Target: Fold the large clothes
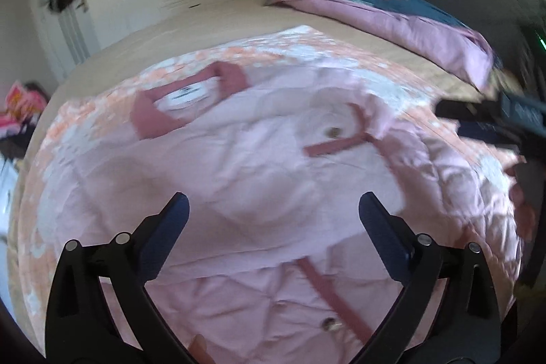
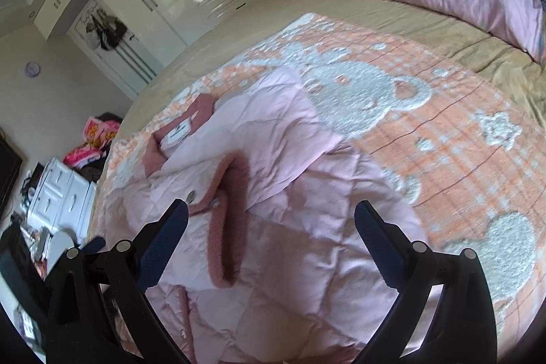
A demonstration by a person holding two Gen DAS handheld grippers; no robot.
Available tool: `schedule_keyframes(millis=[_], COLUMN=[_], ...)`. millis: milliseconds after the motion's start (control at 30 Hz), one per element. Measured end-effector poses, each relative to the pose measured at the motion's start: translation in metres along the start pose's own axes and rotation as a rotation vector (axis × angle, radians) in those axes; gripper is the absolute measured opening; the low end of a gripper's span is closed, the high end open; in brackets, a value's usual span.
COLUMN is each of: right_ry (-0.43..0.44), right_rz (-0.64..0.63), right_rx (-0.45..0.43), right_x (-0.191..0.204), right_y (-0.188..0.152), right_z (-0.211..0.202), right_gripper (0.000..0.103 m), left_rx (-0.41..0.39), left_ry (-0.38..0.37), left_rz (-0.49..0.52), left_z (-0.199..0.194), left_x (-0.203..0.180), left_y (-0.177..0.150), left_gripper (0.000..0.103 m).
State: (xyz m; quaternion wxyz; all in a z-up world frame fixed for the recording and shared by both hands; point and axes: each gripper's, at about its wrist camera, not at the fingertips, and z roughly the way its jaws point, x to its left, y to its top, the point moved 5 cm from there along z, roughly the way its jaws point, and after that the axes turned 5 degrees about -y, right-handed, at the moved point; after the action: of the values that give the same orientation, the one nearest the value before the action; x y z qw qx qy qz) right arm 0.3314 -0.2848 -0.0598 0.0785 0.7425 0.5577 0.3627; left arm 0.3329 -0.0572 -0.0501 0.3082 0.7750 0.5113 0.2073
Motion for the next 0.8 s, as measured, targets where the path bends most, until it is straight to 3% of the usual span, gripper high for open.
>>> schedule_keyframes(millis=[300, 500, 533, 567, 700, 800], right_ry=[0.060, 0.082, 0.079, 0.081, 0.134, 0.138], right_rz=[-0.022, 0.044, 0.037, 0.020, -0.025, -0.111], right_rx=[0.164, 0.222, 0.211, 0.194, 0.151, 0.077], right_x=[0.044, 0.045, 0.045, 0.046, 0.054, 0.071], right_y=[-0.034, -0.051, -0.051, -0.050, -0.046, -0.032], right_z=[0.053, 0.085, 0.086, 0.085, 0.078, 0.060], right_gripper=[0.098, 0.096, 0.088, 0.068, 0.025, 0.018], left_rx=[-0.008, -0.059, -0.063, -0.067, -0.071, -0.068], left_ry=[0.047, 0.096, 0.099, 0.106, 0.106, 0.107], left_rz=[-0.266, -0.413, -0.426, -0.442, -0.488, -0.509], left_z=[-0.017, -0.039, -0.041, -0.043, -0.044, -0.043], left_x=[0.102, 0.160, 0.166, 0.173, 0.187, 0.192], left_y=[-0.004, -0.011, -0.012, -0.014, -0.018, -0.022], left_gripper=[0.094, 0.094, 0.094, 0.094, 0.094, 0.094])
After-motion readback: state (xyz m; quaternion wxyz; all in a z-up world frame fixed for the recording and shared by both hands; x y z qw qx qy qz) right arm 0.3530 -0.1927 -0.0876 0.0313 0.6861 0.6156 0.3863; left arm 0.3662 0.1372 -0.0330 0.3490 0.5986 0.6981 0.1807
